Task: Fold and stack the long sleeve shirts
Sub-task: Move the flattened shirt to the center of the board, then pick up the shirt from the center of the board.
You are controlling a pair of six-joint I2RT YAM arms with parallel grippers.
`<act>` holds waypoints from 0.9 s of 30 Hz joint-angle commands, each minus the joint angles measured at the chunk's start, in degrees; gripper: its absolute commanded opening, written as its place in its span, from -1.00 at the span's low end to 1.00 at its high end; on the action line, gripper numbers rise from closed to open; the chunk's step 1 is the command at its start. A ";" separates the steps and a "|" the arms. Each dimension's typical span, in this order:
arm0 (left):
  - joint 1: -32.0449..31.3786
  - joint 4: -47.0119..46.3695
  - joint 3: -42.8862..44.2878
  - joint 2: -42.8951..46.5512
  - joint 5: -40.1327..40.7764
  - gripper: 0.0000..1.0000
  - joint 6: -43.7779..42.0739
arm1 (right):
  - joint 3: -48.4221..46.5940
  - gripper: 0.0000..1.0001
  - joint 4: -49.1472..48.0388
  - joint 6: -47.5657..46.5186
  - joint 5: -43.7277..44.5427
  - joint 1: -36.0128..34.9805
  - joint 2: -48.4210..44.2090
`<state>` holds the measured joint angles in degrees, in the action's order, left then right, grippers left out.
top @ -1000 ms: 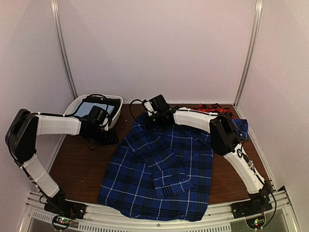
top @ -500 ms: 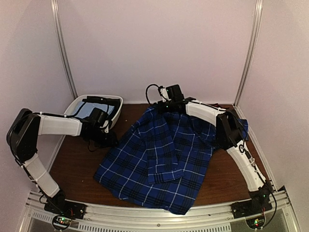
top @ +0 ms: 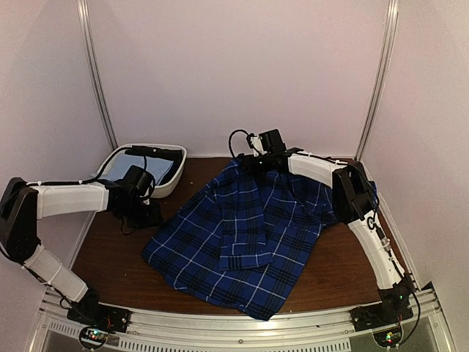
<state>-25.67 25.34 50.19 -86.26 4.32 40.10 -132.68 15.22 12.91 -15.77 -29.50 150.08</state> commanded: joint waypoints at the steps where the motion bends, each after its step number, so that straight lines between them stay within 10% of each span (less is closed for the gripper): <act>1: 0.62 3.05 -5.38 5.17 2.27 -0.03 5.59 | 6.25 0.14 1.80 -0.26 -0.90 -1.42 -11.23; 20: 0.53 -5.09 -21.34 16.74 -6.09 -0.05 10.78 | 58.58 0.25 -3.94 5.84 4.40 -12.50 -45.21; 27: 0.54 -7.46 -21.99 17.53 -8.99 -0.55 9.00 | 73.09 0.25 -6.19 9.83 6.34 -17.36 -54.41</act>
<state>-25.43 21.47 28.71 -70.00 -2.00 50.22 -63.86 12.10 19.49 -12.32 -44.80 101.23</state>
